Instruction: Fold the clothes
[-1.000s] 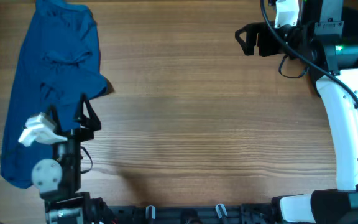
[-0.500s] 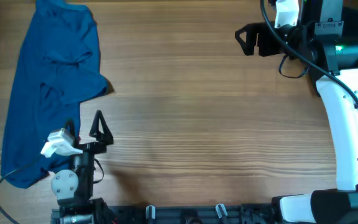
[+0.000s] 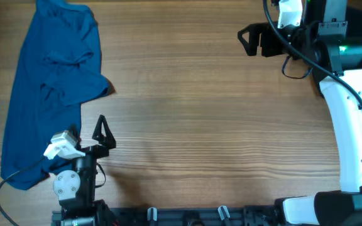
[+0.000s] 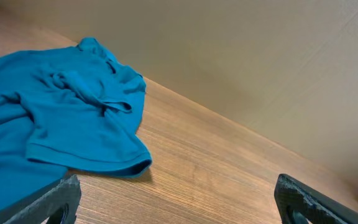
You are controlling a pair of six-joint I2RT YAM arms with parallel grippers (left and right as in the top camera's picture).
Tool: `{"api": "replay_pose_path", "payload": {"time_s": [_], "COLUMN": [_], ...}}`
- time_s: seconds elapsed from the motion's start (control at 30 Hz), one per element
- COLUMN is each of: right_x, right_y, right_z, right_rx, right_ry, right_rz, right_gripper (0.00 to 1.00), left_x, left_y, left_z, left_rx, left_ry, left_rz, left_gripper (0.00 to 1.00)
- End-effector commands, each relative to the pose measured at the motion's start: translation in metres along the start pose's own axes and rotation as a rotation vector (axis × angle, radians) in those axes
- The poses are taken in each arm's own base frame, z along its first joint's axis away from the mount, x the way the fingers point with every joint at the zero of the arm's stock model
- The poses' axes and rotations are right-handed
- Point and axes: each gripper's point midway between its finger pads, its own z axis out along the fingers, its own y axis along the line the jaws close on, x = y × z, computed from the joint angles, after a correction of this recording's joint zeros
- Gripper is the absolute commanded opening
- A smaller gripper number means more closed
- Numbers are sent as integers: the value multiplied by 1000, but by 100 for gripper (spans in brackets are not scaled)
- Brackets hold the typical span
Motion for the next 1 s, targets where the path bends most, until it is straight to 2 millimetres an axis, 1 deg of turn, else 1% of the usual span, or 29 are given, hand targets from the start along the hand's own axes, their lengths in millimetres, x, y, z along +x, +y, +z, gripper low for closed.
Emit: {"api": "replay_pose_path", "payload": {"time_s": [0.0,0.37,0.4,0.47,0.63,0.73,0.8,0.87,0.97], "right_x": [-4,-4,-4,-4,-5,-22,-34,-28,0], "right_y": [0,0,-1,-13,-15,0,16,22,26], "right_z": [-9,-9,-9,-9,-12,-36,-61,-79,-93], "right_rx": [12,12,21,92,106,97,89,92,95], "right_ry": [-23,-22,-22,-20,-27,-133,-266,-353,-450], "right_rz": [-1,-1,-13,-52,-56,-96,-170,-205,-231], "right_gripper": [100,100,100,100,100,100,100,100,100], "left_x": [2,2,2,2,2,2,2,2,2], "left_y": [1,1,1,1,1,1,1,1,1], "left_z": [0,0,0,0,0,0,0,0,0], "left_rx": [-1,-1,-1,-1,-1,-1,-1,-1,-1], "left_ry": [3,3,3,3,3,3,3,3,3], "left_rz": [-3,-2,-2,-2,-2,-2,-2,-2,-2], "left_gripper": [100,100,100,100,100,100,100,100,100]}}
